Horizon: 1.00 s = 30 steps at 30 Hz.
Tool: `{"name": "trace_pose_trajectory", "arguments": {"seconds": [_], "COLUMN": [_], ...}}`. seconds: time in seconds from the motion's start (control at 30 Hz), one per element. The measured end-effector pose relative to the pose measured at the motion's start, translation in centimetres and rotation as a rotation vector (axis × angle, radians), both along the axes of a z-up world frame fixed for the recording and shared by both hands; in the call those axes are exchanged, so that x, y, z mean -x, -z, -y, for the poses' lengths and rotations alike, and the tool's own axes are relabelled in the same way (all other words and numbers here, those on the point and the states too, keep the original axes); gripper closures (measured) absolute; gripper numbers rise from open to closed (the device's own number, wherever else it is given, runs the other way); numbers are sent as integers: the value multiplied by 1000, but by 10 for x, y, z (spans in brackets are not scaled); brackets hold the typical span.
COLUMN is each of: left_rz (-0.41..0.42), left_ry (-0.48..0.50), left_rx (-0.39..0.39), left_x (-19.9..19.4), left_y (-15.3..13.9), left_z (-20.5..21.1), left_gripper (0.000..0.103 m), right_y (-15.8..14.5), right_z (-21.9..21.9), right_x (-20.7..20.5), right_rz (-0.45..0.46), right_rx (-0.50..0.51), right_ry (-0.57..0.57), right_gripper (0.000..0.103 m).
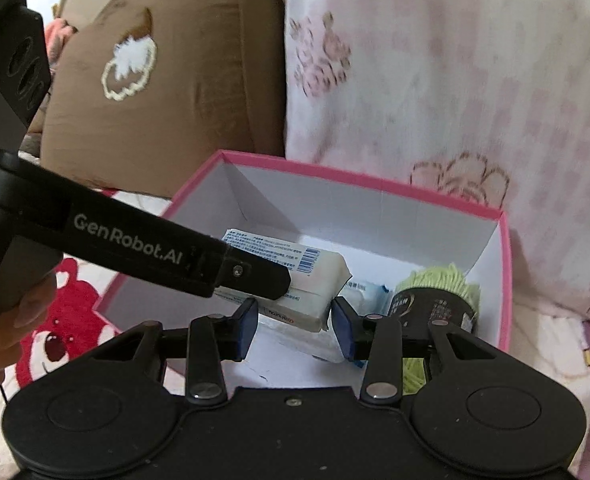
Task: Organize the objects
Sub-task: 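Carry the soap bar into the pink box onto the floss-pick box, then open both grippers to release the soap bar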
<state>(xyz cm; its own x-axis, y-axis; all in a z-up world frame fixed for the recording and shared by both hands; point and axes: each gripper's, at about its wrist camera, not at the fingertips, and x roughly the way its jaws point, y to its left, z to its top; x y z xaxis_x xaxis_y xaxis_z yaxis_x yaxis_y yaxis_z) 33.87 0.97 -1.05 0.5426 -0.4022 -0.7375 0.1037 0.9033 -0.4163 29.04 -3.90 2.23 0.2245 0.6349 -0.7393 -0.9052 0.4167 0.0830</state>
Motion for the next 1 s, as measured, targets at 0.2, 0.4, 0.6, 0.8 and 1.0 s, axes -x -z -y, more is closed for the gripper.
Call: {"name": "trace_pose_trajectory", "arguments": {"seconds": [0.2, 0.4, 0.6, 0.8, 1.0], "left_rz": [-31, -57, -82, -63, -45], "left_ry": [3, -28, -50, -60, -69], "left_rx": [-13, 33, 10, -30, -54], "left_x": [-14, -21, -23, -23, -14], "left_y": [21, 36, 47, 44, 29], "left_z": [1, -4, 0, 6, 2], "left_gripper": [54, 54, 54, 57, 52], "right_y": [23, 36, 43, 46, 30], "right_z": [-11, -17, -19, -16, 10], "right_x": [-8, -16, -19, -19, -9], "right_rz": [-33, -25, -21, 0, 10], "right_rx": [29, 53, 62, 55, 19], "right_ry": [26, 31, 27, 41, 30], "right_gripper": [57, 58, 60, 60, 58]}}
